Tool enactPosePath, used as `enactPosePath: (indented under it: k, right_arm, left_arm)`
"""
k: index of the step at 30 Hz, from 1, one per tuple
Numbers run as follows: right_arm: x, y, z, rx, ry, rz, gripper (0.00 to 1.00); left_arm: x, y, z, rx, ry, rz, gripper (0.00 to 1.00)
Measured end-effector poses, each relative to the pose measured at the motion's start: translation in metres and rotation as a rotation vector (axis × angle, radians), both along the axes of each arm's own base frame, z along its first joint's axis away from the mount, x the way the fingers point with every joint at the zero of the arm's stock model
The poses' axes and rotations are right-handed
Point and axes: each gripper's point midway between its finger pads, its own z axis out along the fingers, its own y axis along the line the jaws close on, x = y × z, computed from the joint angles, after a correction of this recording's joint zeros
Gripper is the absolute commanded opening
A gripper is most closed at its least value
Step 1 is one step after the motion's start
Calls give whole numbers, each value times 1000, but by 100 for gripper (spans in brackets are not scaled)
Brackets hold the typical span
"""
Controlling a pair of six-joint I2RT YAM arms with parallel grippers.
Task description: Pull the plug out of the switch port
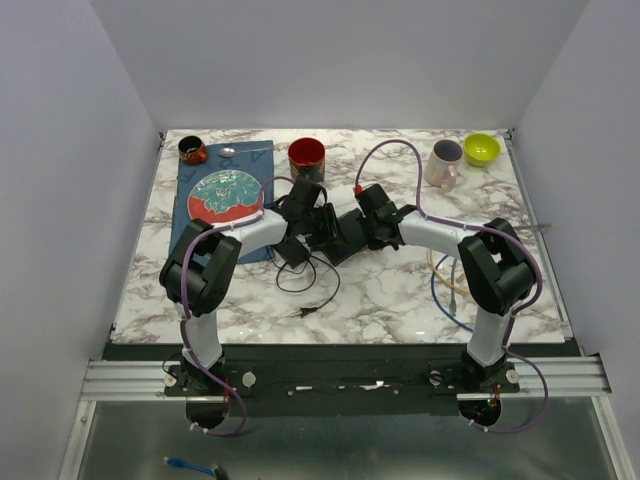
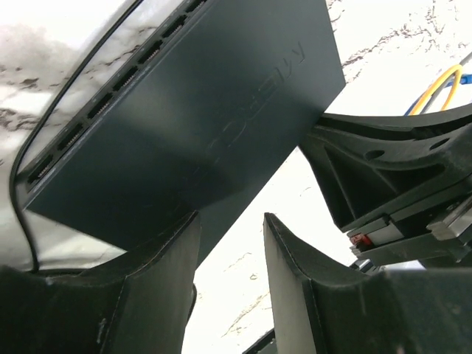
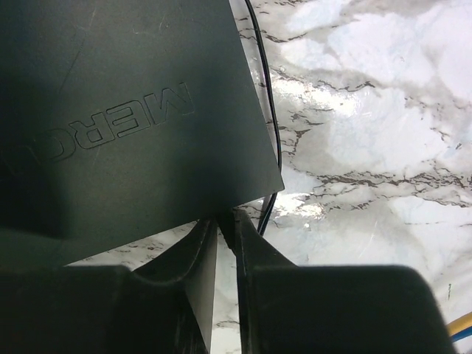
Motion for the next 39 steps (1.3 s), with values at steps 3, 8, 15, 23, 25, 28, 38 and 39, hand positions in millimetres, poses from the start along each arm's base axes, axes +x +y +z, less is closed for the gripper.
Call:
enactPosePath:
  k: [3,8,15,23,25,28,38,39]
  right_arm:
    - [-1,1,0,15,3,-12,15]
    - [-14,8,-1,100,38,-57,11]
    - [-34,18,0,200,93,-120,6]
    - [-44,20,1,228,104,-152,1]
    - [-48,18,-3,226,112,-157,1]
    - [-50,19,-2,243,102,-167,1]
    - [-50,18,-4,264,85,-172,1]
    - [-50,19,-4,265,83,-172,1]
  left_arm:
    - [-4,5,1,15,4,6,55]
    - [-13,14,9,27,-9,19,55]
    - [-20,15,24,1,-43,12,55]
    - [-46,-5,12,-4,-21,-58,54]
    - [-55,-16,6,-6,-12,-84,53]
    - [-76,-33,-14,8,26,-134,51]
    - [-72,-35,-31,36,59,-54,32]
    - [-69,-34,-32,41,57,-35,29]
